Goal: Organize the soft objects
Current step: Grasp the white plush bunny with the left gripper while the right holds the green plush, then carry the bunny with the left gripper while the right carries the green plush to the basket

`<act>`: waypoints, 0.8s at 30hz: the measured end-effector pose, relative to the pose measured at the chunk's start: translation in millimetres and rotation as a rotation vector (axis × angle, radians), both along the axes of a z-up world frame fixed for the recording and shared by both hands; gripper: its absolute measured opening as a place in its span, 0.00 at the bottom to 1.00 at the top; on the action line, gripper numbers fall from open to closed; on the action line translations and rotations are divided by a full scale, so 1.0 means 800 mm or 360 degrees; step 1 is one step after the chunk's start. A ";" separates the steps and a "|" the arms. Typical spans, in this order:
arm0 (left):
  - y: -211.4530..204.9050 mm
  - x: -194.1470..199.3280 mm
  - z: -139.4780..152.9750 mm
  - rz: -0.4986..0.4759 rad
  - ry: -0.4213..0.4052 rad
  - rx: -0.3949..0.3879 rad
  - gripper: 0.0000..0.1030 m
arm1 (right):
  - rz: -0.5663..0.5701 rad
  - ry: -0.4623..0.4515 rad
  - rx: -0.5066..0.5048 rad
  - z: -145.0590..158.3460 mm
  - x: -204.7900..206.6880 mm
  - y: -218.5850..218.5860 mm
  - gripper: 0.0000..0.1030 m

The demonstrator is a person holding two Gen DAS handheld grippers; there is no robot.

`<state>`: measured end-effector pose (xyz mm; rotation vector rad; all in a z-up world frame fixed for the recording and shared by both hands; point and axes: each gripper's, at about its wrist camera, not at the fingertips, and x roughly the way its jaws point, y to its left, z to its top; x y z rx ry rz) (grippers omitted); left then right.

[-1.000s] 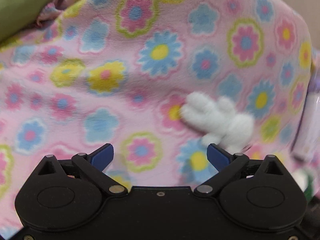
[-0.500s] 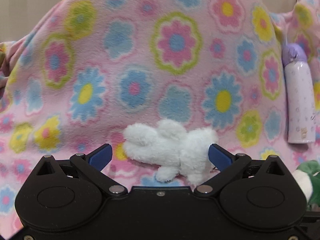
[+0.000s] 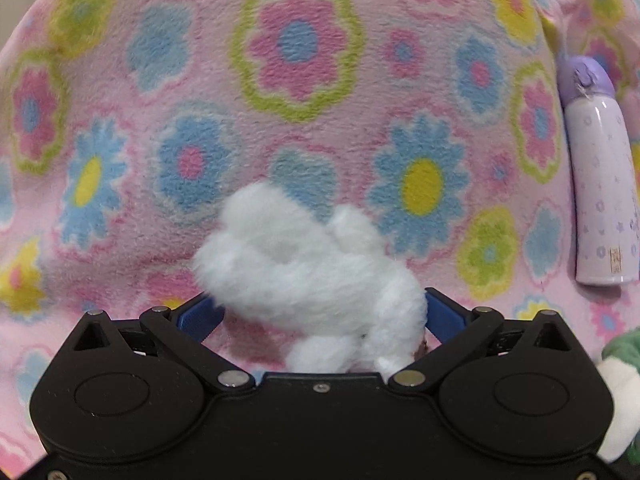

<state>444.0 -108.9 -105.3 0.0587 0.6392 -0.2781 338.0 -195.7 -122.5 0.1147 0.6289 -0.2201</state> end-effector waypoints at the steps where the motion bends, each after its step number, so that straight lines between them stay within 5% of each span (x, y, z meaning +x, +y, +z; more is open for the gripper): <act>1: 0.004 0.002 0.000 0.0016 0.0003 -0.0018 0.97 | 0.0002 0.0002 -0.0001 0.000 0.000 0.001 0.80; 5: 0.015 0.003 0.005 0.0028 -0.0024 -0.0080 0.86 | 0.0002 0.0004 -0.0002 -0.001 0.001 0.002 0.80; 10: 0.011 -0.011 0.019 -0.0063 -0.0022 -0.0044 0.54 | 0.0003 0.0004 0.0002 -0.001 0.000 0.002 0.80; 12: 0.007 -0.019 0.027 -0.0060 -0.0025 -0.0011 0.48 | 0.0000 0.0000 0.0008 -0.001 0.000 0.001 0.79; 20: 0.041 -0.060 0.082 -0.0001 0.0020 -0.0146 0.48 | -0.0012 -0.0014 0.0032 0.000 -0.001 0.000 0.78; 24: 0.048 -0.090 0.099 0.0069 0.0096 -0.0032 0.48 | -0.0011 -0.0013 0.0034 0.000 -0.001 0.000 0.78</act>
